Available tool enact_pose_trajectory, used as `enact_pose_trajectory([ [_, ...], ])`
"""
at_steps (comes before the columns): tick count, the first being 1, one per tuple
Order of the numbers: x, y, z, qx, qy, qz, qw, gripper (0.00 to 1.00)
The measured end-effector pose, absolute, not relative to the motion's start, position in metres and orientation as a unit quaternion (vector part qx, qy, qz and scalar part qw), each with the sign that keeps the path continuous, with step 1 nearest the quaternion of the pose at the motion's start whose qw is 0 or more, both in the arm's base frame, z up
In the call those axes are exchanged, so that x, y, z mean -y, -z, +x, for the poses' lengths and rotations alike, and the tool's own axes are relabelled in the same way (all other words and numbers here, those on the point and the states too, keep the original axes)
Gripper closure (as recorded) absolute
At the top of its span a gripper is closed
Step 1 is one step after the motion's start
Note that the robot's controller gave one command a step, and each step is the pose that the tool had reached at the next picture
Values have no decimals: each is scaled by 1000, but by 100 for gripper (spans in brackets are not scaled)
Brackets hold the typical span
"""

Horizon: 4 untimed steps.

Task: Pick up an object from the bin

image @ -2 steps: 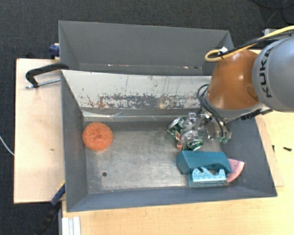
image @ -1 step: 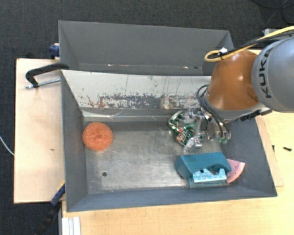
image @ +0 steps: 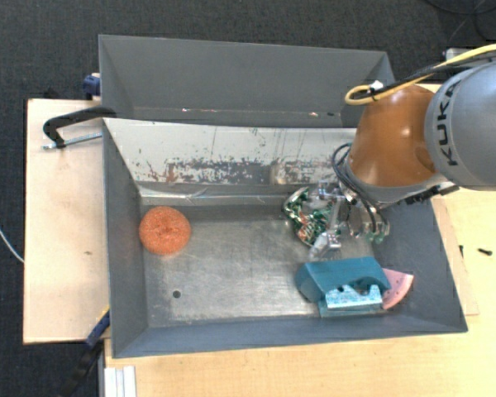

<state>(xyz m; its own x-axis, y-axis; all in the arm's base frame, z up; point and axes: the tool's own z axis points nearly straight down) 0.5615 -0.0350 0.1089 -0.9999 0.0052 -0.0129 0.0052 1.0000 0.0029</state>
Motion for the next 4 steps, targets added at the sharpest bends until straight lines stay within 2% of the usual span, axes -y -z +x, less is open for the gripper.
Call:
enact_pose_trajectory([
  [1,38,-100,563,-1000,0,24,6,0],
  [2,43,-94,563,-1000,2,16,14,0],
  [3,43,-97,567,-1000,2,16,21,100],
  [4,43,-97,567,-1000,2,16,20,100],
])
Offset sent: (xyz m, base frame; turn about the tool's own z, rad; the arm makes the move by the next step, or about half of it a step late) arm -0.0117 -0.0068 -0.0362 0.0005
